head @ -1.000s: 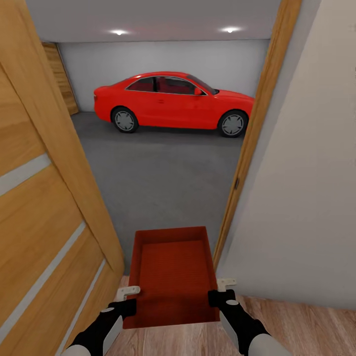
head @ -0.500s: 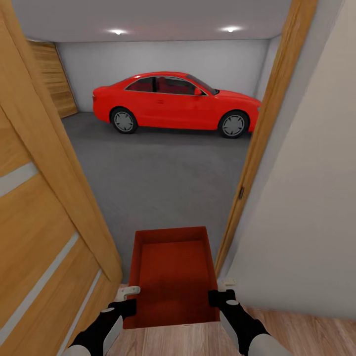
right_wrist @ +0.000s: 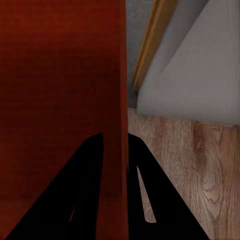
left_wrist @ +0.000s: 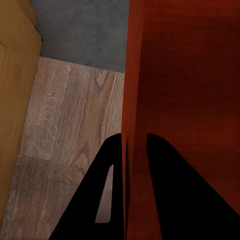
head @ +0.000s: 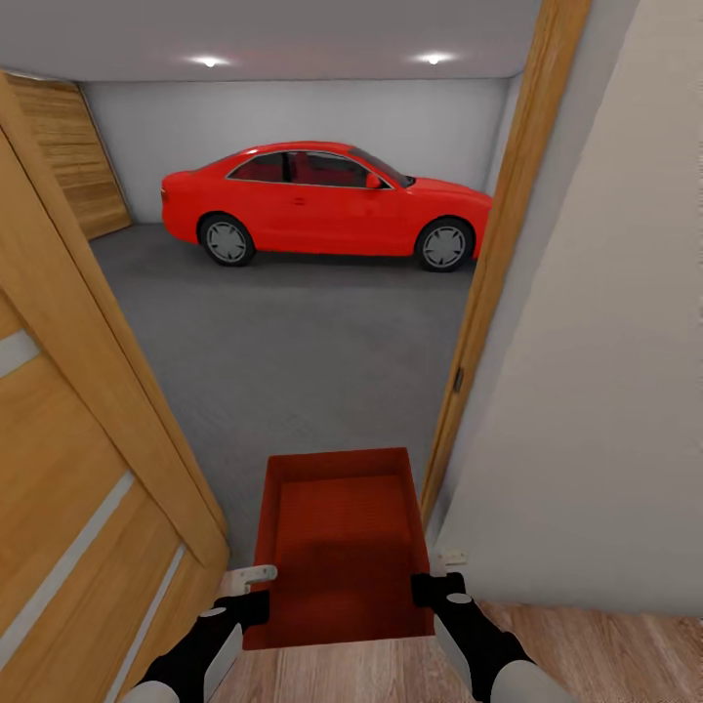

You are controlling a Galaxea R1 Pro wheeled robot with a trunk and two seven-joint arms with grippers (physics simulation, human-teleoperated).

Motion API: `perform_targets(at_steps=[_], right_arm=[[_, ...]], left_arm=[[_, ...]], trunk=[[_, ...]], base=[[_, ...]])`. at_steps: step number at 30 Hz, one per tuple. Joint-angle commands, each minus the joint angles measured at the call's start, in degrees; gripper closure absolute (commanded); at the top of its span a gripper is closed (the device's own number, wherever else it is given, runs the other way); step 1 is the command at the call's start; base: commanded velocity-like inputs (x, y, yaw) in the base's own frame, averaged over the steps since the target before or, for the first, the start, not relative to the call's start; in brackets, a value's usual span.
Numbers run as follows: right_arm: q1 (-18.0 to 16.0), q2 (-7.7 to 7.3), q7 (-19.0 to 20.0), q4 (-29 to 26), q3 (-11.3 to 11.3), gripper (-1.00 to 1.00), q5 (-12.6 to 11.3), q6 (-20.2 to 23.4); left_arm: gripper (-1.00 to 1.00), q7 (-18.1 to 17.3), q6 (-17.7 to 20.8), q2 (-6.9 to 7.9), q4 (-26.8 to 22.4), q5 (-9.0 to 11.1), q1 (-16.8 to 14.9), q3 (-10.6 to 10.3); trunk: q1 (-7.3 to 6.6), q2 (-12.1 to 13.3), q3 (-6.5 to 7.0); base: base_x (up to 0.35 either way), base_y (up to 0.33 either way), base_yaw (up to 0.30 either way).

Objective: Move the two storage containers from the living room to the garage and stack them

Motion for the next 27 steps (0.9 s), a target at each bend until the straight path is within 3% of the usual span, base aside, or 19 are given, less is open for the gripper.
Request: perform_targets(at_steps=[1, 27], right_arm=[[-0.4, 0.00, -0.2, -0.1, -3.4, 1.00, 0.9, 0.4], [-0.4, -0.03, -0.2, -0.1, -3.4, 1.00, 0.9, 0.4]], left_arm=[[1.00, 0.4, 0.3, -0.01, -0.2, -0.8, 0.1, -1.5], [1.00, 0.4, 0.3, -0.01, -0.2, -0.8, 0.1, -1.5]], trunk=[[0.03, -0.1, -0.12], [0.03, -0.1, -0.12]], base=[[0.000, 0.000, -0.021], [0.000, 0.077, -0.002]])
